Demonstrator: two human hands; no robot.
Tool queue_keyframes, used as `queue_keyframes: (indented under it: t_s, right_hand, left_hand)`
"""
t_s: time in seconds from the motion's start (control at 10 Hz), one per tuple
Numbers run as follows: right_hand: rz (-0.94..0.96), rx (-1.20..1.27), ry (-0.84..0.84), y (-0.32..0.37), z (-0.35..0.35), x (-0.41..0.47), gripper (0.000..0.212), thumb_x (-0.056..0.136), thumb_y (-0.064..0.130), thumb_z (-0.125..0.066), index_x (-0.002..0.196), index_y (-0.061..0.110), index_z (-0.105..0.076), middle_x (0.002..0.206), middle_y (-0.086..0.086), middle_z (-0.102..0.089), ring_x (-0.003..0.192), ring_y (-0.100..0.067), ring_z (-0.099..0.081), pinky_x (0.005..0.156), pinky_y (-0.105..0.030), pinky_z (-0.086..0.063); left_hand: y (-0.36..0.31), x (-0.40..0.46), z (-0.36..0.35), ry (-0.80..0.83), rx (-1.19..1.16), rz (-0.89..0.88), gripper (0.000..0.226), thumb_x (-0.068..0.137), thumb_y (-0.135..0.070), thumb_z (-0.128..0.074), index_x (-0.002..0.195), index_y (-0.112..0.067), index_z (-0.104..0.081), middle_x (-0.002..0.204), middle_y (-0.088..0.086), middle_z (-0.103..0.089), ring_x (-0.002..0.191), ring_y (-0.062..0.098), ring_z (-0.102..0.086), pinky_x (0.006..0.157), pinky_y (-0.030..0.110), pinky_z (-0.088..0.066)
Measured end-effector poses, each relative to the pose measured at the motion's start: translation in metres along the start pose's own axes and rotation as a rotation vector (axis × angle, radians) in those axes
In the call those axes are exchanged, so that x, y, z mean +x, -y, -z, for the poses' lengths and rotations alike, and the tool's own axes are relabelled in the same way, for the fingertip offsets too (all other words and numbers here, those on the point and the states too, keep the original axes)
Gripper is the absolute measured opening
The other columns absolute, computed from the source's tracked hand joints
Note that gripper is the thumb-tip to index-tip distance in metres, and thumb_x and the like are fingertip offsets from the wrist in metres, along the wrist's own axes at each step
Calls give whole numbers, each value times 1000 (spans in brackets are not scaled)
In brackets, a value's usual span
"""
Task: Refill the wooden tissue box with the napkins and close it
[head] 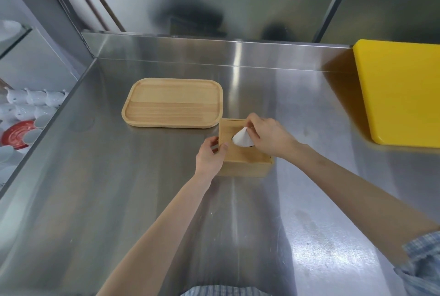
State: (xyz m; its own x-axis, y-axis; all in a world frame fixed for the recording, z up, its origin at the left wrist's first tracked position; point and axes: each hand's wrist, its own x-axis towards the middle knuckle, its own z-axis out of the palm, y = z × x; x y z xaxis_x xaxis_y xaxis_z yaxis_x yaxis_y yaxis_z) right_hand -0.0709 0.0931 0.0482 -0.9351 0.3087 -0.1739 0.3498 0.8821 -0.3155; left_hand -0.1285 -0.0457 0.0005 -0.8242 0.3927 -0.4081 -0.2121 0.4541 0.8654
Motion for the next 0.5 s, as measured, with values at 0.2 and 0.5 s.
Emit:
queue_keyframes:
  t_s: [0.2,0.5]
  right_hand:
    - [-39,141,-23,0,1,-2,20,97,16,-34,110,5,-45,103,-21,-63,78,-29,-51,64,-32,-41]
    - [-84,162,-83,-2,1,4,34,97,27,-39,126,13,-49,127,-8,-60,117,-28,-55,99,-42,-47]
  left_hand:
    - [-3,0,2,-3,50,-27,46,90,-31,-54,131,-13,-45,133,3,-54,118,17,-51,87,22,-35]
    - [-17,5,10,33,347,-156,58,91,-35,-49,142,-15,-29,148,8,-37,135,27,-35,106,39,-33]
